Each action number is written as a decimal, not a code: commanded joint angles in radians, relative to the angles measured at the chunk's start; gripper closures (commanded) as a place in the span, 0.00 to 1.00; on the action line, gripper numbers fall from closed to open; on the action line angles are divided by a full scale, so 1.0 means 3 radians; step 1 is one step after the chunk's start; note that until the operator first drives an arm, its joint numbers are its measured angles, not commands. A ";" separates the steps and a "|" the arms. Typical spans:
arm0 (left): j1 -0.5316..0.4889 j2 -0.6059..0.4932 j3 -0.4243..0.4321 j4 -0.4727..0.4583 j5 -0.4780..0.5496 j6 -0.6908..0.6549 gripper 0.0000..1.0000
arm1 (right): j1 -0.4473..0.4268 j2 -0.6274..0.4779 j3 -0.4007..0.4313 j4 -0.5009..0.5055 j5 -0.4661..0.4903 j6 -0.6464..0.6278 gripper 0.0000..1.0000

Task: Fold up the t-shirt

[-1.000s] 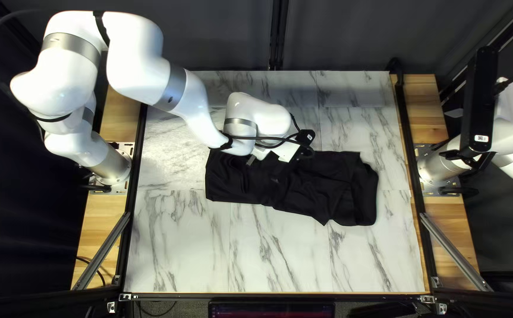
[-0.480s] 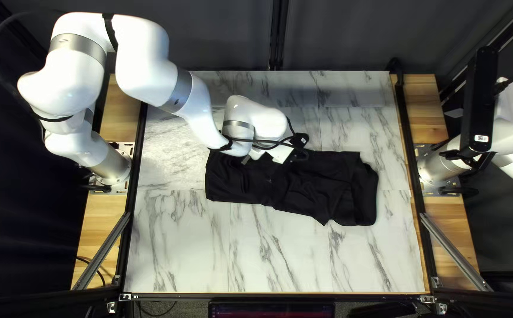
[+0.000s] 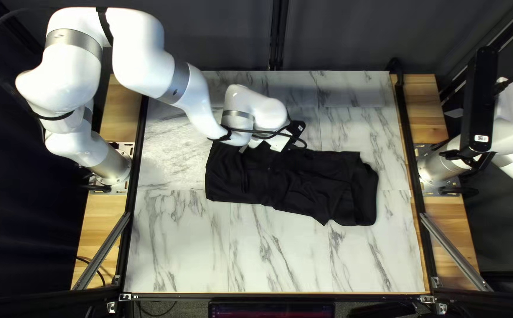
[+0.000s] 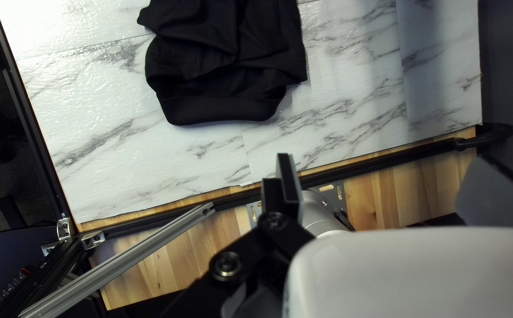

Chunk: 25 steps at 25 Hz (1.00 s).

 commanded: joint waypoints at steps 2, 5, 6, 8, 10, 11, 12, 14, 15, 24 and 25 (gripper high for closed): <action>-0.0015 0.0081 -0.0146 -0.0007 0.0050 0.0031 0.00 | 0.0000 0.0000 0.0000 0.0000 0.0000 0.0000 0.00; -0.0098 -0.0100 -0.0010 -0.0004 0.0093 -0.0056 0.00 | 0.0000 0.0000 0.0000 0.0000 0.0000 0.0000 0.00; -0.0177 -0.0235 0.0097 -0.0012 0.0122 -0.0123 0.00 | 0.0000 0.0000 0.0000 0.0000 0.0000 0.0000 0.00; -0.0283 -0.0396 0.0224 -0.0020 0.0154 -0.0201 0.00 | 0.0000 0.0000 0.0000 0.0000 0.0000 0.0000 0.00; -0.0394 -0.0558 0.0350 -0.0026 0.0199 -0.0261 0.00 | 0.0000 0.0000 0.0000 0.0000 0.0000 0.0000 0.00; -0.0457 -0.0663 0.0437 -0.0021 0.0230 -0.0293 0.00 | 0.0000 0.0000 0.0000 0.0000 0.0000 0.0000 0.00; -0.0490 -0.0734 0.0503 -0.0015 0.0248 -0.0307 0.00 | 0.0000 0.0000 0.0000 0.0000 0.0000 0.0000 0.00; -0.0509 -0.0882 0.0675 0.0007 0.0266 -0.0291 0.00 | 0.0000 0.0000 0.0000 0.0000 0.0000 0.0000 0.00; -0.0497 -0.0931 0.0739 0.0014 0.0264 -0.0260 0.00 | 0.0000 0.0000 0.0000 0.0000 0.0000 0.0000 0.00; -0.0154 -0.1392 0.1122 -0.0210 0.0210 0.1134 0.00 | 0.0000 0.0000 0.0000 0.0000 0.0000 0.0000 0.00; -0.0134 -0.1404 0.1131 -0.0244 0.0203 0.1260 0.00 | 0.0000 0.0000 0.0000 0.0000 0.0000 0.0000 0.00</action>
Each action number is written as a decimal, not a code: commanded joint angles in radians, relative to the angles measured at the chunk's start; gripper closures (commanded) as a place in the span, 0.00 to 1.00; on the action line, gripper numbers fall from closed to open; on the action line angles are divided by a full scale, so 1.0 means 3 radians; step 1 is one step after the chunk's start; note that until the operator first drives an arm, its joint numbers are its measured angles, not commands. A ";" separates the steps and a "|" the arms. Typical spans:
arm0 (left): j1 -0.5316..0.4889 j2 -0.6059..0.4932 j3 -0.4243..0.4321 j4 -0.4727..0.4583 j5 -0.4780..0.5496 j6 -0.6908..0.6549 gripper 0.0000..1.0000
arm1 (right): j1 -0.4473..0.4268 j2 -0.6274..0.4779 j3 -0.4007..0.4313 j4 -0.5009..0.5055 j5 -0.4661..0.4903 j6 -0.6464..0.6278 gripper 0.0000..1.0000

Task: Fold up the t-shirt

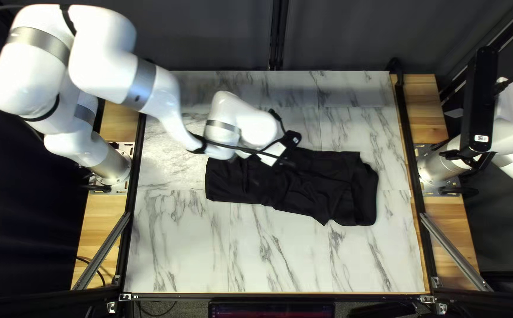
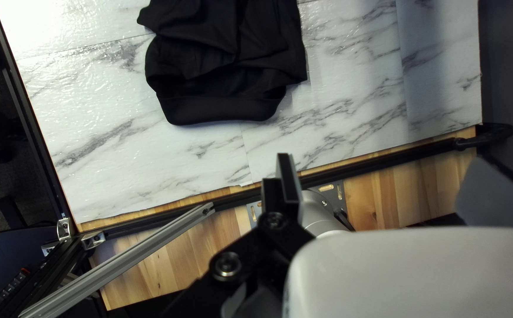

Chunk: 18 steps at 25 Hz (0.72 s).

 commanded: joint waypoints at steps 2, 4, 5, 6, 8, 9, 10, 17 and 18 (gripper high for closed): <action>0.0183 -0.0241 0.0184 -0.0345 -0.0123 0.1198 0.00 | 0.0000 0.0000 0.0000 0.0000 0.0000 0.0000 0.00; 0.0162 -0.0250 0.0233 -0.0502 -0.0227 0.1619 0.00 | 0.0000 0.0000 0.0000 0.0000 0.0000 0.0000 0.00; 0.0140 -0.0238 0.0241 -0.0561 -0.0268 0.1761 0.00 | 0.0000 0.0000 0.0000 0.0000 0.0000 0.0000 0.00; 0.0093 -0.0207 0.0253 -0.0661 -0.0341 0.2027 0.00 | 0.0000 0.0000 0.0000 0.0000 0.0000 0.0000 0.00; 0.0026 -0.0162 0.0267 -0.0798 -0.0423 0.2418 0.00 | 0.0000 0.0000 0.0000 0.0000 0.0000 0.0000 0.00; 0.0017 -0.0155 0.0266 -0.0841 -0.0439 0.2531 0.00 | 0.0000 0.0000 0.0000 0.0000 0.0000 0.0000 0.00; 0.0017 -0.0155 0.0266 -0.0841 -0.0439 0.2531 0.00 | 0.0000 0.0000 0.0000 0.0000 0.0000 0.0000 0.00; 0.0019 -0.0162 0.0282 -0.0859 -0.0449 0.2528 0.00 | 0.0000 0.0000 0.0000 0.0000 0.0000 0.0000 0.00; -0.0062 -0.0248 0.0301 -0.0749 -0.0434 0.2173 0.00 | 0.0000 0.0000 0.0000 0.0000 0.0000 0.0000 0.00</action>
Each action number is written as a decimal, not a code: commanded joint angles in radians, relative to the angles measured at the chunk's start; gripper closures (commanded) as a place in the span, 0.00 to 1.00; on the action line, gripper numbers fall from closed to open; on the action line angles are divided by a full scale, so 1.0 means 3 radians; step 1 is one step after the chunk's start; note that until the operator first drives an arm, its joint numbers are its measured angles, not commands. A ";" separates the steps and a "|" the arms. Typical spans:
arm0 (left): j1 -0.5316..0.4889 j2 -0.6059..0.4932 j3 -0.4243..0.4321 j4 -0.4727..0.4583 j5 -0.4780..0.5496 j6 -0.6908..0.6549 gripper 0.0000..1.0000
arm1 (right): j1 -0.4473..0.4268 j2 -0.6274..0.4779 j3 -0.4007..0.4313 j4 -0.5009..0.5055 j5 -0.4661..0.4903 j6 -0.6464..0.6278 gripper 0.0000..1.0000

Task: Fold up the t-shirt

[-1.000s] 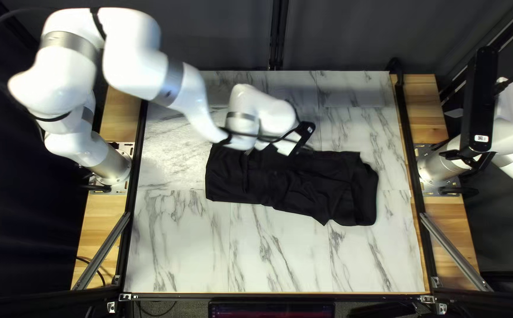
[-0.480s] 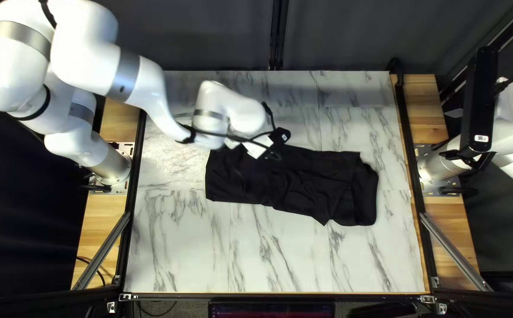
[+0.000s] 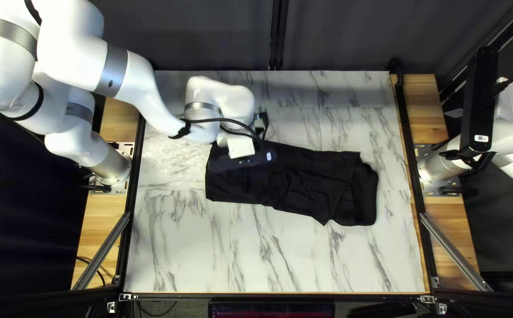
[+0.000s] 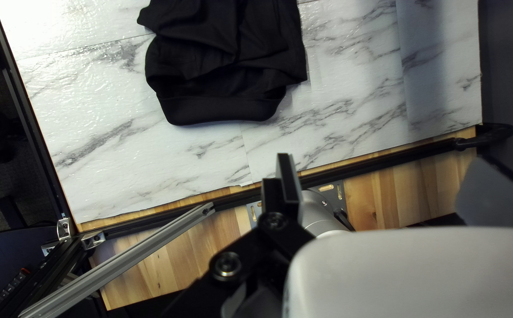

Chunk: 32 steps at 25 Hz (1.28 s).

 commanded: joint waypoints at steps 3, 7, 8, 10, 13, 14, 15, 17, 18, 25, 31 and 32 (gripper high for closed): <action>-0.0382 -0.0136 -0.0100 0.0409 0.0203 -0.1328 0.00 | 0.0000 0.0000 0.0000 0.0000 0.0000 0.0000 0.00; -0.0547 -0.0333 -0.0183 0.0583 0.0609 -0.2033 0.00 | 0.0000 0.0000 0.0000 0.0000 0.0000 0.0000 0.00; -0.0526 -0.0531 -0.0131 0.0598 0.0764 -0.2199 0.00 | 0.0000 0.0000 0.0000 0.0000 0.0000 0.0000 0.00; -0.0460 -0.0888 -0.0046 0.0587 0.0995 -0.2327 0.00 | 0.0000 0.0000 0.0000 0.0000 0.0000 0.0000 0.00; -0.0317 -0.1383 0.0055 0.0504 0.1244 -0.2320 0.00 | 0.0000 0.0000 0.0000 0.0000 0.0000 0.0000 0.00; -0.0282 -0.1500 0.0062 0.0482 0.1319 -0.2307 0.00 | 0.0000 0.0000 0.0000 0.0000 0.0000 0.0000 0.00; -0.0194 -0.1706 0.0046 0.0416 0.1470 -0.2288 0.00 | 0.0000 0.0000 0.0000 0.0000 0.0000 0.0000 0.00; -0.0041 -0.1930 -0.0016 0.0321 0.1660 -0.2234 0.00 | 0.0000 0.0000 0.0000 0.0000 0.0000 0.0000 0.00; 0.0071 -0.2070 -0.0081 0.0262 0.1804 -0.2214 0.00 | 0.0000 0.0000 0.0000 0.0000 0.0000 0.0000 0.00; 0.0200 -0.2562 -0.0513 0.0227 0.2452 -0.2467 0.00 | 0.0000 0.0000 0.0000 0.0000 0.0000 0.0000 0.00; 0.0178 -0.3121 -0.0461 0.0321 0.2660 -0.2591 0.00 | 0.0000 0.0000 0.0000 0.0000 0.0000 0.0000 0.00; 0.0178 -0.3121 -0.0461 0.0321 0.2660 -0.2591 0.00 | 0.0000 0.0000 0.0000 0.0000 0.0000 0.0000 0.00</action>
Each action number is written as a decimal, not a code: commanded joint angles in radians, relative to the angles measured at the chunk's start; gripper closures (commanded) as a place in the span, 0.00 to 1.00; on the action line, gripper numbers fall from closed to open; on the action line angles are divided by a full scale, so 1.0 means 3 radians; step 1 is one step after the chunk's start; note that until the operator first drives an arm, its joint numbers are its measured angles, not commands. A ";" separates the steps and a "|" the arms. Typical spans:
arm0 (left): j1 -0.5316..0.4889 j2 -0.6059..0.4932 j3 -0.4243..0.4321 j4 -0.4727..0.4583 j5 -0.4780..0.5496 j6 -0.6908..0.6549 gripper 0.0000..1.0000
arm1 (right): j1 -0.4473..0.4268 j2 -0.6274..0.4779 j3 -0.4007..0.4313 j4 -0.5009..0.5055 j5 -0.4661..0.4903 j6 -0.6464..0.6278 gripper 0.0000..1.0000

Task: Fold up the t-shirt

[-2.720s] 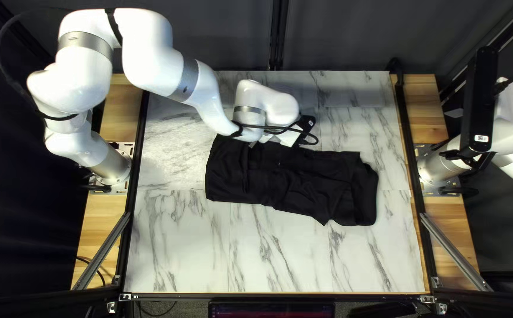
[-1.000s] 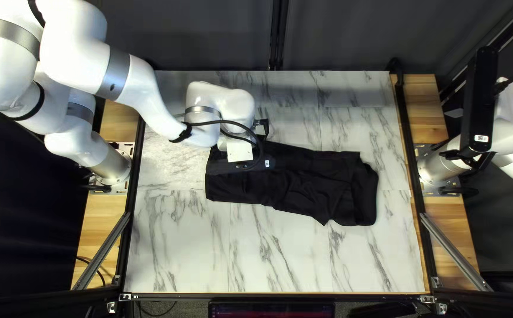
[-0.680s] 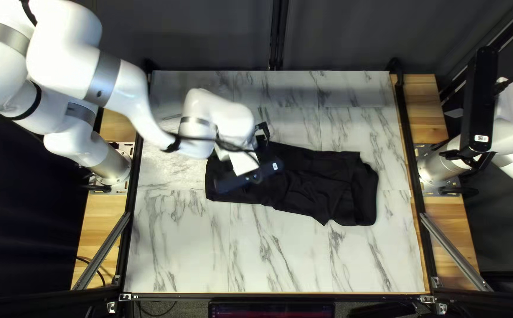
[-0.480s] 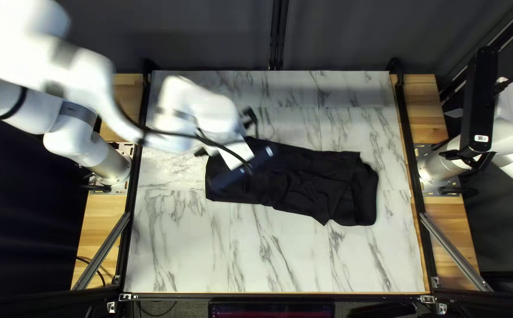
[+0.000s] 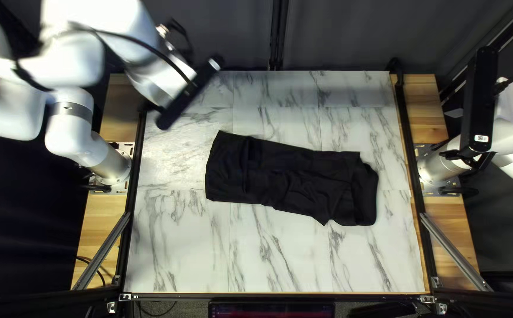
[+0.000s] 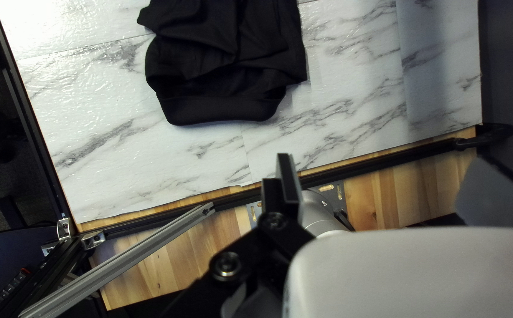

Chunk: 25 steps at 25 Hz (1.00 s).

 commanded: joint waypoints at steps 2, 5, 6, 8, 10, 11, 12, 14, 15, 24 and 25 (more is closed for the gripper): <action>-0.0035 -0.0213 0.0049 0.0052 0.0083 -0.0067 0.00 | 0.0000 0.0000 0.0000 0.0000 0.0000 0.0000 0.00; -0.0035 -0.0213 0.0049 0.0052 0.0083 -0.0067 0.00 | 0.0000 0.0000 0.0000 0.0000 0.0000 0.0000 0.00; -0.0035 -0.0213 0.0049 0.0052 0.0083 -0.0067 0.00 | 0.0000 0.0000 0.0000 0.0000 0.0000 0.0000 0.00; -0.0035 -0.0213 0.0049 0.0052 0.0083 -0.0067 0.00 | 0.0000 0.0000 0.0000 0.0000 0.0000 0.0000 0.00; -0.0035 -0.0213 0.0049 0.0052 0.0083 -0.0067 0.00 | 0.0000 0.0000 0.0000 0.0000 0.0000 0.0000 0.00; -0.0035 -0.0213 0.0049 0.0052 0.0083 -0.0067 0.00 | 0.0000 0.0000 0.0000 0.0000 0.0000 0.0000 0.00; -0.0035 -0.0213 0.0049 0.0052 0.0083 -0.0067 0.00 | 0.0000 0.0000 0.0000 0.0000 0.0000 0.0000 0.00; -0.0035 -0.0213 0.0049 0.0052 0.0083 -0.0067 0.00 | 0.0000 0.0000 0.0000 0.0000 0.0000 0.0000 0.00; -0.0035 -0.0213 0.0049 0.0052 0.0083 -0.0067 0.00 | 0.0000 0.0000 0.0000 0.0000 0.0000 0.0000 0.00; -0.0035 -0.0213 0.0049 0.0052 0.0083 -0.0067 0.00 | -0.0858 0.0327 0.0470 0.0071 -0.1088 -0.0661 0.00; -0.0035 -0.0213 0.0049 0.0052 0.0083 -0.0067 0.00 | -0.0915 0.0360 0.0518 0.0073 -0.1202 -0.0710 0.00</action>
